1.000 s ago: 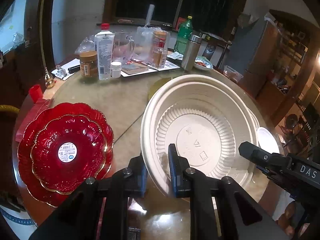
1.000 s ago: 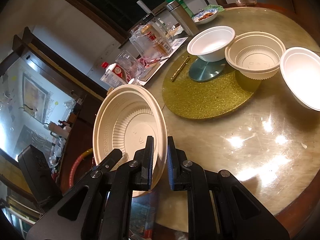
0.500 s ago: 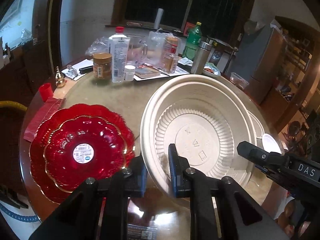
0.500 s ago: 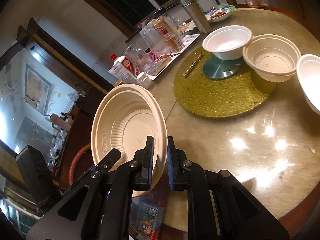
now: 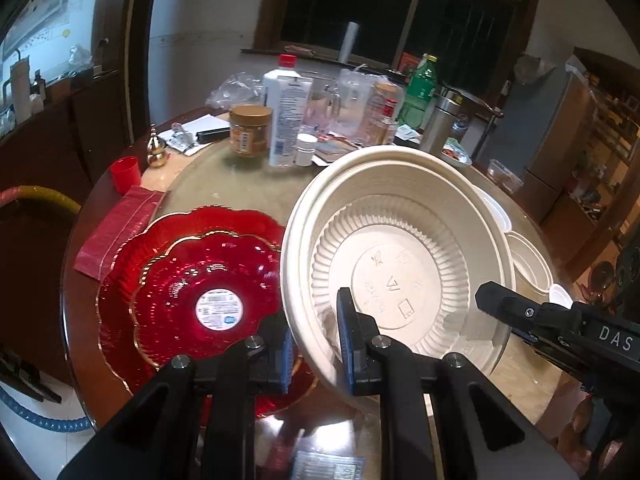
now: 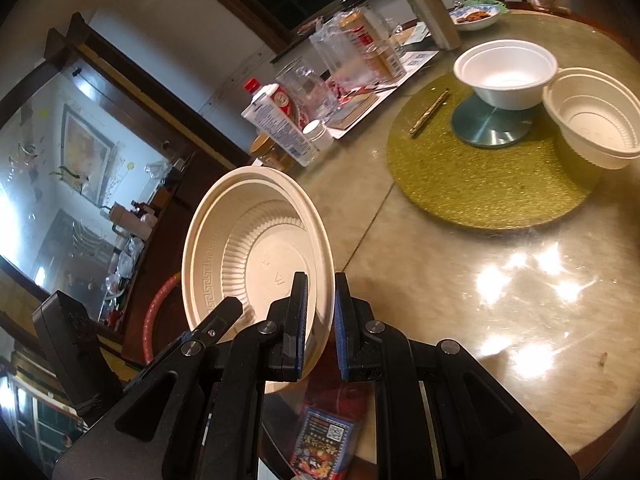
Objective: Organize plates and bowls
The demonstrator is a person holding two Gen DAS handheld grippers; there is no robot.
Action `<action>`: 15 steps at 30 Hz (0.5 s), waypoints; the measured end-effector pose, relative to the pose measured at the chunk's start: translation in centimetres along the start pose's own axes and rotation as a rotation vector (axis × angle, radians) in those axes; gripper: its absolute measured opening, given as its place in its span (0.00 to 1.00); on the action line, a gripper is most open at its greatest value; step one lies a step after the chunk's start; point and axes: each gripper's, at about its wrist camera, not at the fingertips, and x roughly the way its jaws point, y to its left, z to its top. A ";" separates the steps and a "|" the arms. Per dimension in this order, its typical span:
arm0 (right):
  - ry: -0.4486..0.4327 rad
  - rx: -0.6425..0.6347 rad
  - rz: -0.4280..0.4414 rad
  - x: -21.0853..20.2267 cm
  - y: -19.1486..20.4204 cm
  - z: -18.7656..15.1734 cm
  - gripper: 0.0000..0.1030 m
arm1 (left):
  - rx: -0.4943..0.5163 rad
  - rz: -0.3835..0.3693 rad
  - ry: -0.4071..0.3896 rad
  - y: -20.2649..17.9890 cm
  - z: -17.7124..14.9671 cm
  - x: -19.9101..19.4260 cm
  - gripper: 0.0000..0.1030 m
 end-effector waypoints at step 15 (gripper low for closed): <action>0.084 -0.059 0.038 5.3 3.8 -0.5 0.12 | -0.106 0.067 0.009 5.7 -0.4 0.3 0.17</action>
